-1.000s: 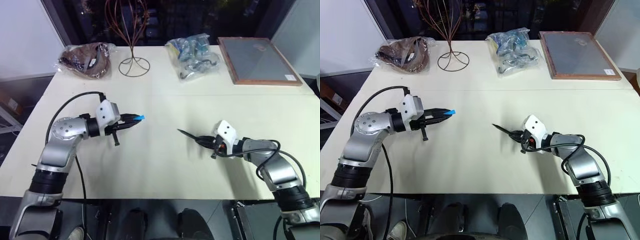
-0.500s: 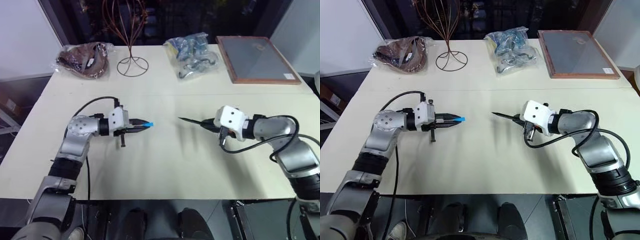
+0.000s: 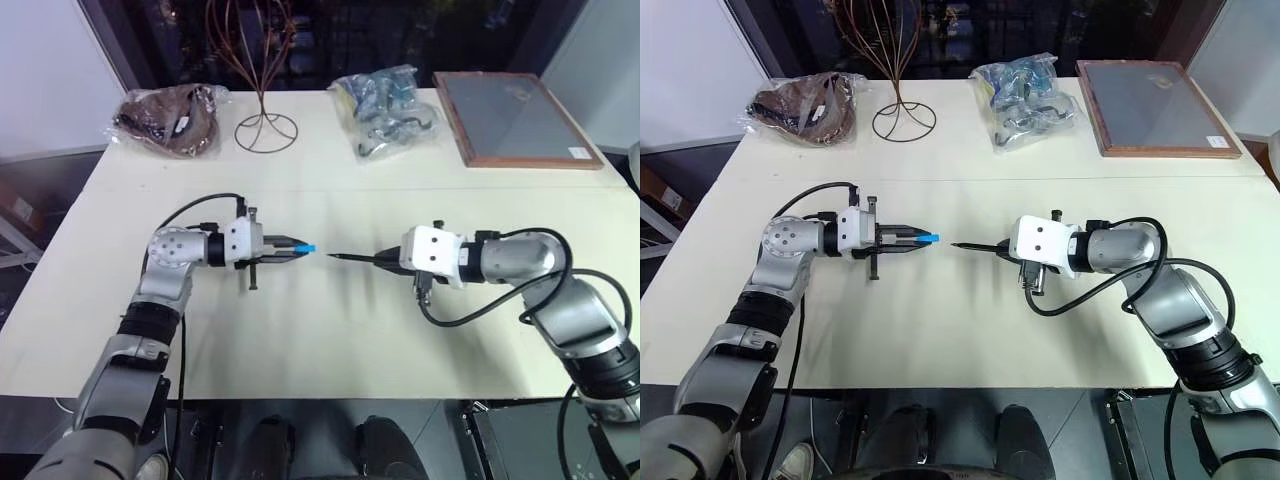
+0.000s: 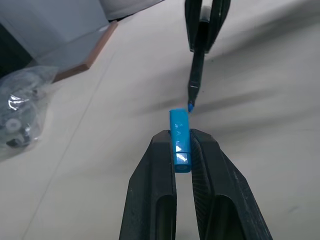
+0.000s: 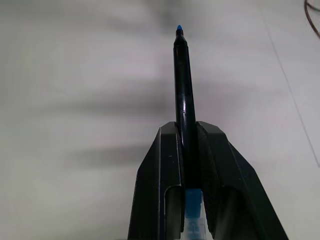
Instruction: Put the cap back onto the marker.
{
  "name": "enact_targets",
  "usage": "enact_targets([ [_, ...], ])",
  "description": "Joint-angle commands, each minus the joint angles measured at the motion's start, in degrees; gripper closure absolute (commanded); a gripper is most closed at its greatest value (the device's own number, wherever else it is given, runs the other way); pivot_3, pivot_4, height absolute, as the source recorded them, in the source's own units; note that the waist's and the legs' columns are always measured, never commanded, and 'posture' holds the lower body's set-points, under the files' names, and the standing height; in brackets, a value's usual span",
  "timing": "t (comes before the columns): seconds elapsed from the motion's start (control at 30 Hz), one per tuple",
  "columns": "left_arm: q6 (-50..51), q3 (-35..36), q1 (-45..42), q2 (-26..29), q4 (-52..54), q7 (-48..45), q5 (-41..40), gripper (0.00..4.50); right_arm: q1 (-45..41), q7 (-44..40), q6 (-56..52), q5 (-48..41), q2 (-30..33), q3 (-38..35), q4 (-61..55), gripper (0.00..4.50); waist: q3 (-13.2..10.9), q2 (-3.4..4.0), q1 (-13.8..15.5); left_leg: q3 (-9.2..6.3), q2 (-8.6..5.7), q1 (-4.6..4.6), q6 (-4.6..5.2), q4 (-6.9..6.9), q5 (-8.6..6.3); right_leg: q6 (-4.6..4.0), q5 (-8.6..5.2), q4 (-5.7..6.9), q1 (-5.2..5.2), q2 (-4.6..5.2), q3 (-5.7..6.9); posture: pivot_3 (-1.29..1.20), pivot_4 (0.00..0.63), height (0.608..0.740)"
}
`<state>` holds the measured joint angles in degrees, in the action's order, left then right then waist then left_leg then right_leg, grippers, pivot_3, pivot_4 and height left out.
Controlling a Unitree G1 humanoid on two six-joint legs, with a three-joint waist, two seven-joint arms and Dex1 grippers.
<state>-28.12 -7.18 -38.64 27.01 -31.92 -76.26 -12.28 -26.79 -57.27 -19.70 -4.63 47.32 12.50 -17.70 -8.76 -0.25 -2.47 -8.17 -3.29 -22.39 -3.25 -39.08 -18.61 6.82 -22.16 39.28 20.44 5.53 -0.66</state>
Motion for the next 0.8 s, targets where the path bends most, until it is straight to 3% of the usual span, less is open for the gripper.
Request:
enact_targets([
  [0.03, -2.1, 0.6, -0.4, 0.9, 0.1, -1.5, -0.7, 4.5, -1.6, -0.5, 0.2, 0.2, -0.1, -0.5, -1.7, 4.43, 0.0, 0.0, 0.0, 0.0, 0.0, 0.0, 0.0, 0.0, 0.0, 0.0, 0.0, 0.0, 0.0, 0.0, 0.0, 0.0, 0.15, 0.74],
  [0.8, -6.1, -0.1, 0.1, 0.9, -2.1, -2.0, 0.9, 4.5, -2.6, -2.1, -2.1, -0.5, -2.0, 0.7, -3.7, 4.43, 0.0, 0.0, 0.0, -0.01, 0.0, 0.0, 0.0, 0.0, 0.0, 0.0, 0.0, 0.01, 0.01, 0.0, 0.0, 0.0, 0.15, 0.74],
])
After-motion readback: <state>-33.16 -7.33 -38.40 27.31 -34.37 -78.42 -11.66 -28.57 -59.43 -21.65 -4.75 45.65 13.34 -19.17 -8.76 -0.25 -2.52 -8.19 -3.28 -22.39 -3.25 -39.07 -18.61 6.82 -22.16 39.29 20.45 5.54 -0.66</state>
